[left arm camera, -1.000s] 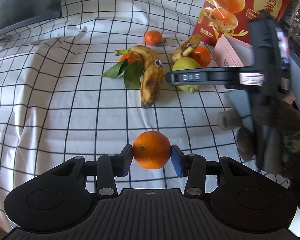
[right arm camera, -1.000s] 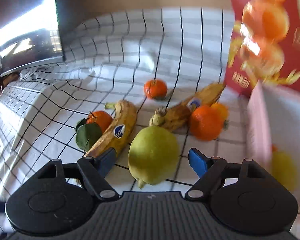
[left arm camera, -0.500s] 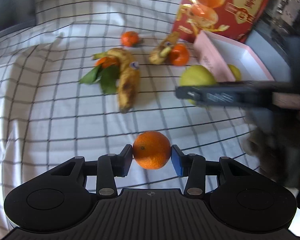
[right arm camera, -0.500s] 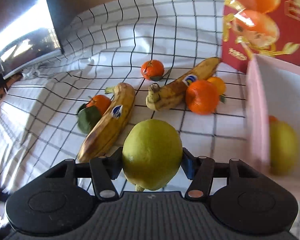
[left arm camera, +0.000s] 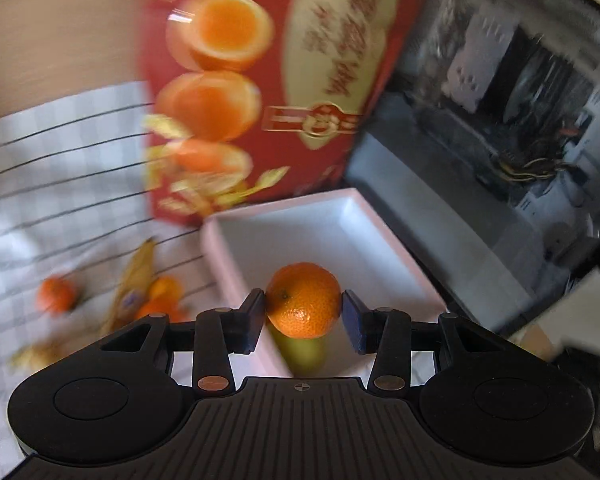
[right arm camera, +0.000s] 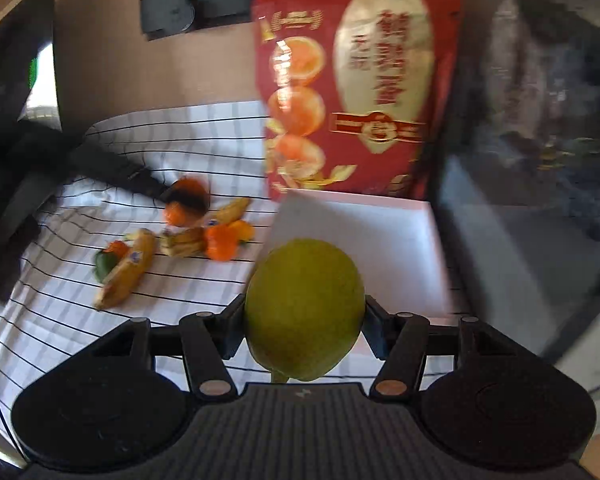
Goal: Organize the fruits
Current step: 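Lower the orange into the pink box and open the left gripper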
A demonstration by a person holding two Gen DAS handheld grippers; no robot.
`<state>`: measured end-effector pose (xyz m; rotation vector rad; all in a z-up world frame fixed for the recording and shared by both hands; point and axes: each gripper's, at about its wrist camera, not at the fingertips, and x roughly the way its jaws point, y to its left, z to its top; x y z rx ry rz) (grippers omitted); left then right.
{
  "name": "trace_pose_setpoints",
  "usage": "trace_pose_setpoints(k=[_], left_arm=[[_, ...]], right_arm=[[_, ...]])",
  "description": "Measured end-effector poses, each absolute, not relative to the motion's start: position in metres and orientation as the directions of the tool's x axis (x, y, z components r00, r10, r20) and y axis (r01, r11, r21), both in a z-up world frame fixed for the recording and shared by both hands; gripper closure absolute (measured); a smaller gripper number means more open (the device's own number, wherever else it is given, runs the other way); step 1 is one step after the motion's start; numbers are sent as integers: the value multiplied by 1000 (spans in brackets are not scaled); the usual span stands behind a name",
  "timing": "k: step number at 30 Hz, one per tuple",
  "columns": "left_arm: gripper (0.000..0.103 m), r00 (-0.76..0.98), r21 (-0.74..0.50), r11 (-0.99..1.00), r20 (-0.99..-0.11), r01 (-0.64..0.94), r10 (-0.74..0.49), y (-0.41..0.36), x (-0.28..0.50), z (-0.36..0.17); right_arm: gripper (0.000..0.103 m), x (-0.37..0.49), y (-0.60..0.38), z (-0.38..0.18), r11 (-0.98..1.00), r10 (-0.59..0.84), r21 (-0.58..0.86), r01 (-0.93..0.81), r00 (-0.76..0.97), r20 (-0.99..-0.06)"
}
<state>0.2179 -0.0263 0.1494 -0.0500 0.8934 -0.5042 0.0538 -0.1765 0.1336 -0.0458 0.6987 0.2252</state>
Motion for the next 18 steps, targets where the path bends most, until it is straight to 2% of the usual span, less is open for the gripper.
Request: trace_pose_setpoints(k=[2, 5, 8, 10, 14, 18], left_arm=[[56, 478, -206, 883, -777, 421, -409, -57, 251, 135], [56, 417, -107, 901, -859, 420, -297, -94, 283, 104], [56, 403, 3, 909, -897, 418, -182, -111, 293, 76], [56, 386, 27, 908, -910, 419, -151, -117, 298, 61], [56, 413, -5, 909, -890, 417, -195, -116, 298, 55], [56, 533, -166, 932, -782, 321, -323, -81, 281, 90]], right_arm=[[44, 49, -189, 126, 978, 189, 60, -199, 732, -655], [44, 43, -200, 111, 976, 208, 98, -192, 715, -667], [44, 37, -204, 97, 972, 224, 107, -207, 704, -674], [44, 38, -206, 88, 969, 241, 123, -217, 690, -683], [44, 43, -211, 79, 961, 270, 141, -240, 678, -684], [44, 53, -215, 85, 955, 282, 129, -266, 692, -665]])
